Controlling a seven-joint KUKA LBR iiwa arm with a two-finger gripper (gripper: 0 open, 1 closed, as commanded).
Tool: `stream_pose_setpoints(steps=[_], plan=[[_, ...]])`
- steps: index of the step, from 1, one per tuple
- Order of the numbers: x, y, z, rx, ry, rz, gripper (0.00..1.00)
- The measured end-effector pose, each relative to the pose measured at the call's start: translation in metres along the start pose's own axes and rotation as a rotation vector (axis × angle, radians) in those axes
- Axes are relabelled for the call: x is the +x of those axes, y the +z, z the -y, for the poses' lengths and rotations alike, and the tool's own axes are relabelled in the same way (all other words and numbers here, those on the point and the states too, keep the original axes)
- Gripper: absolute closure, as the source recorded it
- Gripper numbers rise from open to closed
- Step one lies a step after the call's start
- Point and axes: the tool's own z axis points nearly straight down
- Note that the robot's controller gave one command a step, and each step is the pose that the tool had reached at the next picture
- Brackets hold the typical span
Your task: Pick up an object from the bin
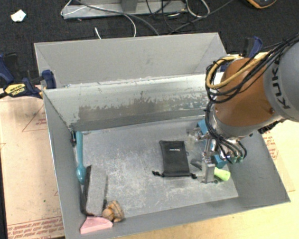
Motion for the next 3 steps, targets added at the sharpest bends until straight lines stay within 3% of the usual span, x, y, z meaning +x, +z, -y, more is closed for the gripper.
stream_pose_setpoints(steps=[1,2,3], plan=[[-0.037,0.01,-0.021,0.0,0.034,0.004,0.0],[-0.037,0.002,-0.018,-0.001,0.013,-0.001,0.0],[-0.034,0.034,-0.037,-0.002,0.027,0.005,0.0]])
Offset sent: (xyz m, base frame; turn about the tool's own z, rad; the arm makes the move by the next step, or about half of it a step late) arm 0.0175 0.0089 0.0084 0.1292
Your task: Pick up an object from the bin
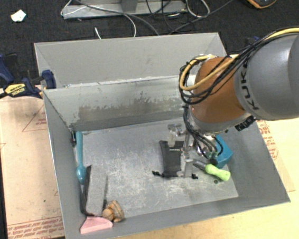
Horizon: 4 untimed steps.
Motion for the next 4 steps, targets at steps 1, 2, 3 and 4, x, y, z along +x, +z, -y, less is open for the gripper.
stream_pose_setpoints(steps=[1,2,3,4], plan=[[0.005,0.004,0.006,0.0,0.006,-0.002,0.0],[-0.004,0.035,0.014,-0.001,0.087,-0.001,0.0],[-0.027,0.038,0.019,-0.001,-0.005,0.009,1.0],[-0.027,0.038,0.019,-0.001,-0.005,0.009,1.0]])
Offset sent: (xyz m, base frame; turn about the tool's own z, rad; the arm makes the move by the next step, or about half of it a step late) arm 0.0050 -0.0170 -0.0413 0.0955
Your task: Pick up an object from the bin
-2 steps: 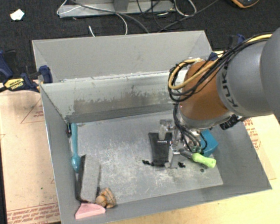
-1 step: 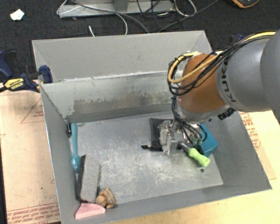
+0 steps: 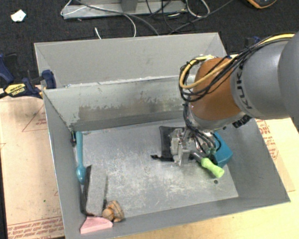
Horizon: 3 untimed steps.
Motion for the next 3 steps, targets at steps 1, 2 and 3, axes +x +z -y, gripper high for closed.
stream_pose_setpoints(steps=[1,2,3], plan=[[-0.019,-0.059,0.003,-0.001,0.083,0.001,1.0],[-0.014,-0.095,-0.015,-0.001,0.276,-0.006,1.0],[-0.018,-0.181,-0.012,-0.001,0.27,-0.003,1.0]])
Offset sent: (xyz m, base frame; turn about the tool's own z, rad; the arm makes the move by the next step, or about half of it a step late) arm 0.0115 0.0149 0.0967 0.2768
